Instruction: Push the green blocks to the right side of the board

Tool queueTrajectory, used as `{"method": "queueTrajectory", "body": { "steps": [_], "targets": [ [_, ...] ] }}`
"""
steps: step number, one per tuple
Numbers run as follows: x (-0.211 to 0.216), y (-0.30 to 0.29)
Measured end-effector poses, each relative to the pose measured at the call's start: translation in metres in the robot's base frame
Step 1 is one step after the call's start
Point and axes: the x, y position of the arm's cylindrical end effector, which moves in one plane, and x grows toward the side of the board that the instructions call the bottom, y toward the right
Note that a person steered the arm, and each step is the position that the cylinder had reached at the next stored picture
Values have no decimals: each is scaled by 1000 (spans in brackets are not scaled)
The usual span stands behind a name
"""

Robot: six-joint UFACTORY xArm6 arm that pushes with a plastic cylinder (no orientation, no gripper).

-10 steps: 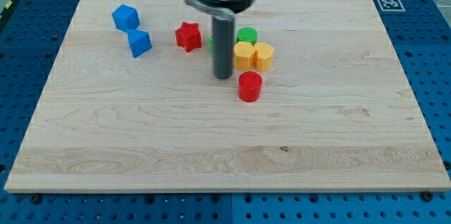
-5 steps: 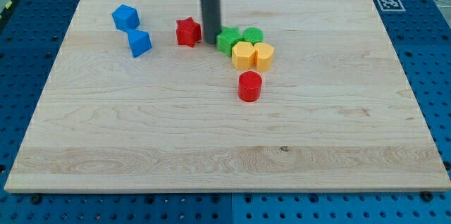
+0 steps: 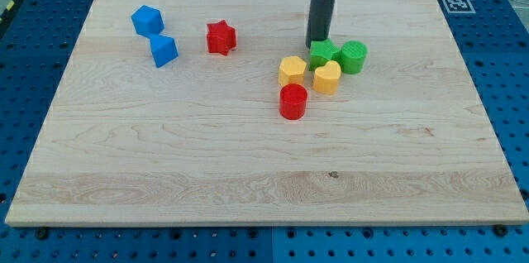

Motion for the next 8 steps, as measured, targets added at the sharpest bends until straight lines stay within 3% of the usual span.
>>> {"method": "queueTrajectory", "body": {
  "steps": [1, 2, 3, 4, 6, 7, 8],
  "targets": [
    [13, -34],
    [41, -38],
    [44, -33],
    [44, -24],
    [43, 53],
    [40, 25],
    [10, 20]
  ]
}}
